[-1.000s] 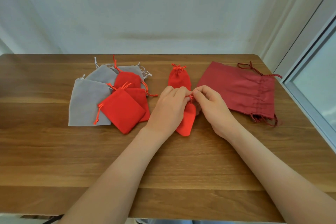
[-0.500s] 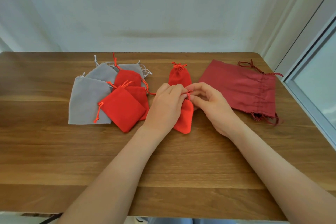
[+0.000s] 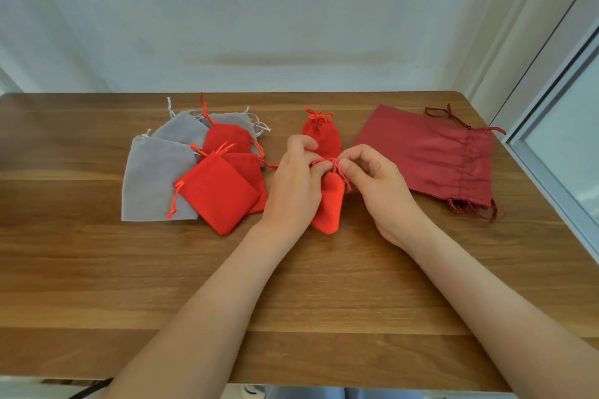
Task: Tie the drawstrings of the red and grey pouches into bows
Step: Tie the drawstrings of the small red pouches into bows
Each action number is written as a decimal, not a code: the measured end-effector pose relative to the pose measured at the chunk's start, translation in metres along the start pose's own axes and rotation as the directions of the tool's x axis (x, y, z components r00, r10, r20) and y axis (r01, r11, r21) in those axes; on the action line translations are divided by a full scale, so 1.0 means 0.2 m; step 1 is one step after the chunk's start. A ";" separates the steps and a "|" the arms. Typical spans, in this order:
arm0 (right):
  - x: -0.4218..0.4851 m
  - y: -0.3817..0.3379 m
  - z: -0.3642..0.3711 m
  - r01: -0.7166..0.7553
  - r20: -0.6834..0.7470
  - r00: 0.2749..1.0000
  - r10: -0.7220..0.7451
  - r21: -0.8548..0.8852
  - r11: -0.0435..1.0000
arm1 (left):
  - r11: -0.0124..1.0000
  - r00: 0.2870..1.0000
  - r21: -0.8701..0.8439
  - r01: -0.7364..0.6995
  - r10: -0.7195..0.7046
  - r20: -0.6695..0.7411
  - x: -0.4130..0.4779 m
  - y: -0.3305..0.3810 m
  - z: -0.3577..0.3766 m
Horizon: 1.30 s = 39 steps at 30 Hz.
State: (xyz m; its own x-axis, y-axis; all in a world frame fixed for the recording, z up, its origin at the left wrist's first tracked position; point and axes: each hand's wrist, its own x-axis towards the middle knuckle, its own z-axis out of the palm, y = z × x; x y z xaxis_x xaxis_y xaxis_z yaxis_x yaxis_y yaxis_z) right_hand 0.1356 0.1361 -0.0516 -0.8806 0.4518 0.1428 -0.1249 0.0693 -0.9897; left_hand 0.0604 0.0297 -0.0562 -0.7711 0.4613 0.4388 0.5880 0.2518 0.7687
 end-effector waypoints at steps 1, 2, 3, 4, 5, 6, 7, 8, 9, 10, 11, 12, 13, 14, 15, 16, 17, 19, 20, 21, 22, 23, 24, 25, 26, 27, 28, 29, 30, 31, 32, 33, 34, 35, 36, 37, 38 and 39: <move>-0.01 0.00 0.00 0.016 0.002 1.000 -0.016 -0.004 1.000 | 1.000 1.000 -0.015 0.019 -0.019 -0.015 0.00 0.01 0.00; -0.01 -0.01 0.01 0.032 0.001 0.999 -0.032 -0.017 0.999 | 0.999 0.999 -0.032 0.033 -0.033 -0.026 0.00 0.01 -0.01; -0.01 -0.01 0.00 0.047 0.000 0.999 -0.047 -0.032 0.998 | 0.998 0.998 -0.050 0.042 -0.044 -0.039 0.00 0.01 -0.01; -0.01 -0.01 0.00 0.058 0.002 0.998 -0.058 -0.040 0.998 | 0.996 0.997 -0.073 0.045 -0.050 -0.063 -0.01 0.02 -0.01; -0.01 -0.02 0.00 0.061 0.007 0.998 -0.061 -0.033 0.998 | 0.996 0.994 -0.085 0.038 -0.047 -0.099 -0.01 0.01 -0.01; -0.01 -0.02 0.00 0.061 0.014 0.998 -0.061 -0.020 0.998 | 0.998 0.989 -0.060 0.015 -0.024 -0.149 -0.01 0.00 -0.01; 0.00 -0.02 0.00 0.059 0.022 0.998 -0.059 -0.005 0.998 | 1.000 0.980 0.008 -0.016 0.017 -0.200 -0.01 -0.01 -0.01; -0.01 -0.02 0.00 0.056 0.029 0.998 -0.056 0.008 0.998 | 0.994 0.969 0.100 -0.050 0.072 -0.238 -0.01 -0.02 -0.01; -0.01 -0.02 0.00 0.052 0.034 0.998 -0.053 0.018 0.998 | 0.980 0.959 0.182 -0.077 0.122 -0.255 -0.01 -0.03 -0.01; -0.01 -0.03 0.00 0.051 0.035 0.998 -0.052 0.026 0.998 | 0.968 0.956 0.233 -0.090 0.150 -0.252 -0.01 -0.04 -0.01; 0.00 -0.03 0.00 0.049 0.036 0.998 -0.050 0.030 0.998 | 0.963 0.957 0.254 -0.094 0.158 -0.243 -0.01 -0.04 -0.01; 0.00 -0.03 0.00 0.045 0.039 0.998 -0.046 0.035 0.998 | 0.961 0.960 0.258 -0.097 0.159 -0.232 -0.01 -0.04 -0.01; 0.00 -0.03 0.00 0.037 0.044 0.998 -0.039 0.045 0.998 | 0.960 0.962 0.259 -0.105 0.165 -0.219 -0.02 -0.04 0.00; 0.00 -0.02 0.00 0.027 0.049 0.998 -0.030 0.057 0.998 | 0.958 0.962 0.260 -0.121 0.177 -0.206 -0.01 -0.04 0.00; 0.00 -0.02 -0.01 0.016 0.053 0.998 -0.020 0.070 0.997 | 0.954 0.961 0.264 -0.144 0.199 -0.193 -0.01 -0.04 0.00; 0.00 -0.02 -0.01 0.008 0.054 0.998 -0.012 0.078 0.997 | 0.948 0.957 0.269 -0.171 0.225 -0.184 -0.01 -0.04 0.00; 0.00 -0.01 -0.01 0.001 0.051 0.999 -0.005 0.079 0.997 | 0.941 0.952 0.275 -0.196 0.250 -0.177 -0.01 -0.04 0.00; 0.00 -0.01 -0.01 -0.021 0.039 0.999 0.018 0.080 0.997 | 0.926 0.940 0.291 -0.238 0.295 -0.169 -0.01 -0.04 0.00; 0.01 -0.01 -0.01 -0.034 0.036 0.999 0.031 0.085 0.996 | 0.916 0.934 0.306 -0.260 0.319 -0.161 -0.01 -0.04 0.00; 0.01 -0.02 -0.01 -0.045 0.031 0.999 0.043 0.092 0.995 | 0.902 0.926 0.325 -0.286 0.347 -0.149 -0.01 -0.04 -0.01; 0.01 -0.01 -0.01 -0.055 0.023 0.998 0.053 0.093 0.994 | 0.884 0.917 0.347 -0.312 0.376 -0.132 -0.01 -0.04 -0.01; 0.01 -0.01 -0.01 -0.064 0.008 0.998 0.063 0.088 0.994 | 0.863 0.909 0.377 -0.336 0.402 -0.112 0.00 -0.04 -0.02; 0.01 -0.01 -0.02 -0.071 -0.018 0.997 0.073 0.079 0.994 | 0.838 0.901 0.416 -0.354 0.424 -0.089 0.00 -0.04 -0.03; 0.02 -0.01 -0.02 -0.075 -0.052 0.996 0.079 0.071 0.995 | 0.814 0.896 0.450 -0.367 0.439 -0.063 0.01 -0.05 -0.04; 0.02 0.00 -0.03 -0.075 -0.091 0.993 0.081 0.062 0.995 | 0.800 0.895 0.469 -0.374 0.444 -0.043 0.01 -0.06 -0.05; 0.03 0.00 -0.04 -0.076 -0.128 0.988 0.082 0.050 0.996 | 0.799 0.897 0.468 -0.377 0.441 -0.032 0.02 -0.07 -0.06; 0.03 0.00 -0.05 -0.079 -0.162 0.983 0.083 0.032 0.996 | 0.812 0.902 0.448 -0.374 0.431 -0.027 0.03 -0.08 -0.07; 0.04 0.00 -0.05 -0.085 -0.191 0.978 0.086 0.010 0.996 | 0.833 0.911 0.418 -0.362 0.411 -0.029 0.03 -0.08 -0.07; 0.04 0.00 -0.06 -0.092 -0.212 0.973 0.088 -0.011 0.996 | 0.857 0.923 0.387 -0.341 0.384 -0.035 0.02 -0.08 -0.07; 0.04 0.00 -0.06 -0.103 -0.229 0.969 0.096 -0.021 0.994 | 0.876 0.933 0.361 -0.318 0.356 -0.042 0.02 -0.08 -0.06; 0.05 0.01 -0.07 -0.119 -0.238 0.965 0.111 -0.018 0.993 | 0.890 0.942 0.343 -0.299 0.333 -0.044 0.02 -0.08 -0.06; 0.05 0.01 -0.07 -0.134 -0.243 0.961 0.128 -0.007 0.991 | 0.898 0.947 0.333 -0.287 0.318 -0.043 0.01 -0.08 -0.05; 0.05 0.01 -0.07 -0.146 -0.247 0.959 0.143 0.007 0.989 | 0.905 0.952 0.327 -0.274 0.304 -0.043 0.01 -0.08 -0.05; 0.06 0.01 -0.07 -0.154 -0.248 0.956 0.155 0.024 0.988 | 0.910 0.956 0.325 -0.258 0.289 -0.047 0.01 -0.08 -0.04; 0.06 0.00 -0.06 -0.156 -0.243 0.956 0.162 0.042 0.987 | 0.913 0.960 0.328 -0.242 0.275 -0.057 0.02 -0.07 -0.04; 0.06 -0.01 -0.06 -0.158 -0.225 0.960 0.167 0.056 0.986 | 0.914 0.963 0.335 -0.227 0.263 -0.064 0.03 -0.06 -0.03; 0.06 -0.02 -0.06 -0.161 -0.190 0.967 0.170 0.065 0.985 | 0.916 0.966 0.342 -0.211 0.249 -0.070 0.03 -0.05 -0.03; 0.06 -0.03 -0.05 -0.158 -0.140 0.976 0.165 0.060 0.986 | 0.918 0.971 0.347 -0.194 0.231 -0.069 0.04 -0.03 -0.03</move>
State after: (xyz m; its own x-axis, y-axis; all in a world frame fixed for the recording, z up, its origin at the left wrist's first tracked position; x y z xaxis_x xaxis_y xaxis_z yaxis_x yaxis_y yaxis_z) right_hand 0.1313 0.1501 -0.0438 -0.8163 0.5771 -0.0229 -0.0116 -0.0561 -0.9984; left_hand 0.0485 0.0268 -0.0552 -0.6295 0.4474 0.6353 0.7737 0.4366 0.4592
